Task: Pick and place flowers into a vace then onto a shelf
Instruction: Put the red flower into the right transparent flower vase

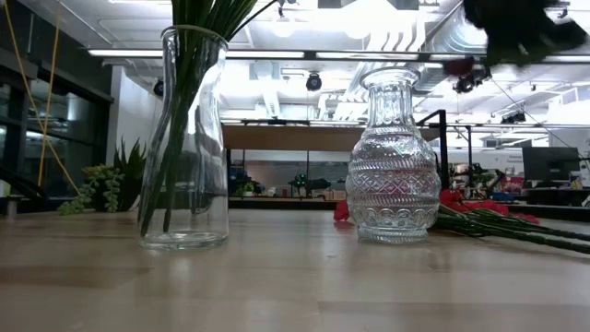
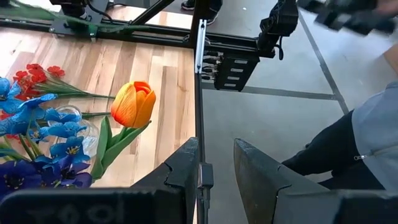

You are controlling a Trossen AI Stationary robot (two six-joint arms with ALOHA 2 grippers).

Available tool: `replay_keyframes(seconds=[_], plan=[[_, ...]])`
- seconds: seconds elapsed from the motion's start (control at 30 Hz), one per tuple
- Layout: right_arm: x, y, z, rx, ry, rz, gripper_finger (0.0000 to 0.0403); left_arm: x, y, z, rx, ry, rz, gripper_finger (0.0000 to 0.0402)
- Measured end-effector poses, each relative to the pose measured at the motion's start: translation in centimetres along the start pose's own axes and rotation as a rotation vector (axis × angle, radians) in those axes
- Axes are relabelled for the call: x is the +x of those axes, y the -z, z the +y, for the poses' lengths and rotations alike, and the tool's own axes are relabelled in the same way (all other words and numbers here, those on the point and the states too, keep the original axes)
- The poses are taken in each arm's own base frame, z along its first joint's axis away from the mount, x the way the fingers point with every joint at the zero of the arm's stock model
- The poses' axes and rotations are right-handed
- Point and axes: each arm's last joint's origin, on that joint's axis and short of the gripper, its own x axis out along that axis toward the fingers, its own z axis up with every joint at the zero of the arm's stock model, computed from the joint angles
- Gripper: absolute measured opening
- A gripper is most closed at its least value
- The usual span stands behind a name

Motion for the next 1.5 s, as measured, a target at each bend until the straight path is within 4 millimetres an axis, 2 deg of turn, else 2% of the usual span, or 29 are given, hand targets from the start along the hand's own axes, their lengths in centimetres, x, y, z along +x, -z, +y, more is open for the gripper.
replay_keyframes(seconds=[0.13, 0.27, 0.47, 0.6, 0.8, 1.0, 1.27, 1.5], plan=[[-4.4, -1.6, 1.9, -0.054, -0.159, -0.142, 0.0002, 0.0, 0.0, 0.0, 0.0, -0.005, -0.004, 0.0134], [-7.9, -2.9, 3.8, -0.114, -0.359, -0.274, 0.0001, 0.0, 0.0, 0.0, 0.0, -0.006, -0.005, 0.0134], [-10.8, -4.2, 6.7, -0.239, -0.586, -0.428, 0.0001, 0.0, 0.0, 0.0, 0.0, -0.006, -0.004, 0.0134], [-11.7, -4.7, 8.3, -0.319, -0.685, -0.516, 0.0001, 0.0, 0.0, 0.0, 0.0, 0.002, 0.002, 0.0134], [-12.1, -5.1, 10.5, -0.465, -0.823, -0.611, 0.0, 0.0, 0.1, -0.1, 0.003, 0.031, 0.03, 0.0134], [-12.0, -5.0, 11.4, -0.592, -0.867, -0.652, 0.0, 0.0, 0.4, -0.1, 0.005, 0.079, 0.085, 0.0134], [-13.1, -3.3, 12.2, -0.757, -0.947, -0.737, 0.0, -0.1, 1.4, 0.5, -0.017, 0.044, 0.21, 0.0134], [-13.4, -0.9, 12.7, -0.839, -0.948, -0.751, 0.0, -0.2, 1.5, 0.6, -0.047, 0.028, 0.223, 0.0134]])
